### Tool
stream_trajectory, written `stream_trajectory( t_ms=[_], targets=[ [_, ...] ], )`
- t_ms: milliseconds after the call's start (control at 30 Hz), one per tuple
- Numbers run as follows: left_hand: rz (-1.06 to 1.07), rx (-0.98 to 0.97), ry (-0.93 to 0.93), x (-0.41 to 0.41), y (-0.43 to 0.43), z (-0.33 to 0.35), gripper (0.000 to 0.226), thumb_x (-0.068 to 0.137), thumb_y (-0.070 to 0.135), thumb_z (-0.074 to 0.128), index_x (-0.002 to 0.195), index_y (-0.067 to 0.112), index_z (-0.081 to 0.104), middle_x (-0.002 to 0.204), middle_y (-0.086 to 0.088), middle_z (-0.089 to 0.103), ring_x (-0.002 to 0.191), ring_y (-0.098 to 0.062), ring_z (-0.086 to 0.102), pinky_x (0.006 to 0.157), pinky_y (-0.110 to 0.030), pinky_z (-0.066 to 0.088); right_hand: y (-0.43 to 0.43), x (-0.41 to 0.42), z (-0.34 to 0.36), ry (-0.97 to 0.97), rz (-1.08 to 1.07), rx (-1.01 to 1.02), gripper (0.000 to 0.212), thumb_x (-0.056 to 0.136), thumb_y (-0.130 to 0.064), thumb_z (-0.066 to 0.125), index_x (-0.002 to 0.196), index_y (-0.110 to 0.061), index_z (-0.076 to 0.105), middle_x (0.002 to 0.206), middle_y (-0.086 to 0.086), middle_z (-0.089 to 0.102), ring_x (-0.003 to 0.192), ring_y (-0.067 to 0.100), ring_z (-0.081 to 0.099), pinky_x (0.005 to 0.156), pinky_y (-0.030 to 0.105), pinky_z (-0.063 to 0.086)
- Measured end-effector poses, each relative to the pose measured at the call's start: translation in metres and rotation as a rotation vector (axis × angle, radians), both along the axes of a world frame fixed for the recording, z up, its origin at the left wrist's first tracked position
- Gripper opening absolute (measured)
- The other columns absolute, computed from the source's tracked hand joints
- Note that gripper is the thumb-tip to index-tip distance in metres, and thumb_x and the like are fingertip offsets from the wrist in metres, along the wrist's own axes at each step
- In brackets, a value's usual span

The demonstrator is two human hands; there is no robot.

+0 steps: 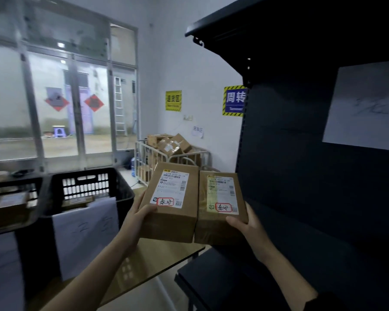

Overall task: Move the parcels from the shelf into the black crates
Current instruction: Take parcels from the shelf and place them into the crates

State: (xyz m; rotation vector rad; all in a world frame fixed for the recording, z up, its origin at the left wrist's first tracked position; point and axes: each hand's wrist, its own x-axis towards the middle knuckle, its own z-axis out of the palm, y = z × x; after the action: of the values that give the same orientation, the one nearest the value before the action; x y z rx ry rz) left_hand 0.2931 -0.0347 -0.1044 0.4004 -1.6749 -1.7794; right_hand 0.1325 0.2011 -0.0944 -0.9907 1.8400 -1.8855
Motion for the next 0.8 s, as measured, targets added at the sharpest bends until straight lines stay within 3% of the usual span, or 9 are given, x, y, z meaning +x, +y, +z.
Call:
stream_trajectory(
  t_ms=[133, 333, 600, 700, 800],
  targets=[
    [0.07, -0.025, 0.027, 0.043, -0.026, 0.001, 0.063, 0.06, 0.046, 0.068, 0.12, 0.05, 0.05, 0.123, -0.002, 0.062, 0.113, -0.028, 0.059, 0.101, -0.054, 0.042, -0.038, 0.017, 0.001, 0.037, 0.124, -0.003, 0.078, 0.058, -0.034, 0.077, 0.129, -0.029, 0.046, 0.117, -0.006, 0.066, 0.105, 0.007, 0.064, 0.082, 0.025, 0.053],
    [0.14, 0.025, 0.055, 0.104, -0.066, 0.0, 0.103, 0.041, 0.039, 0.083, 0.135, 0.032, 0.041, 0.12, -0.008, 0.063, 0.109, -0.029, 0.062, 0.097, -0.047, 0.047, -0.098, 0.049, 0.003, 0.097, 0.229, 0.01, 0.077, 0.062, -0.025, 0.077, 0.13, -0.026, 0.041, 0.116, -0.005, 0.064, 0.106, 0.011, 0.063, 0.083, 0.026, 0.055],
    [0.151, -0.03, 0.009, 0.175, -0.121, 0.006, 0.118, 0.033, 0.044, 0.089, 0.137, 0.034, 0.035, 0.12, -0.007, 0.064, 0.105, -0.024, 0.065, 0.084, -0.036, 0.052, -0.175, 0.09, 0.006, 0.162, 0.262, 0.016, 0.078, 0.073, -0.016, 0.078, 0.132, -0.037, 0.03, 0.116, -0.019, 0.056, 0.106, 0.0, 0.056, 0.077, 0.017, 0.05],
    [0.165, -0.029, 0.0, 0.195, -0.143, 0.007, 0.118, 0.034, 0.043, 0.089, 0.139, 0.035, 0.033, 0.123, -0.008, 0.061, 0.106, -0.025, 0.065, 0.081, -0.034, 0.052, -0.204, 0.108, 0.01, 0.161, 0.291, 0.023, 0.08, 0.066, -0.025, 0.08, 0.126, -0.042, 0.029, 0.113, -0.018, 0.056, 0.103, 0.0, 0.056, 0.069, 0.013, 0.052],
    [0.208, -0.009, 0.021, 0.215, -0.169, 0.006, 0.122, 0.029, 0.044, 0.091, 0.137, 0.033, 0.035, 0.122, -0.007, 0.062, 0.106, -0.024, 0.065, 0.084, -0.033, 0.051, -0.234, 0.126, 0.012, 0.167, 0.319, 0.026, 0.075, 0.059, -0.034, 0.076, 0.118, -0.048, 0.032, 0.114, -0.018, 0.055, 0.104, 0.004, 0.057, 0.072, 0.018, 0.052]
  ],
)
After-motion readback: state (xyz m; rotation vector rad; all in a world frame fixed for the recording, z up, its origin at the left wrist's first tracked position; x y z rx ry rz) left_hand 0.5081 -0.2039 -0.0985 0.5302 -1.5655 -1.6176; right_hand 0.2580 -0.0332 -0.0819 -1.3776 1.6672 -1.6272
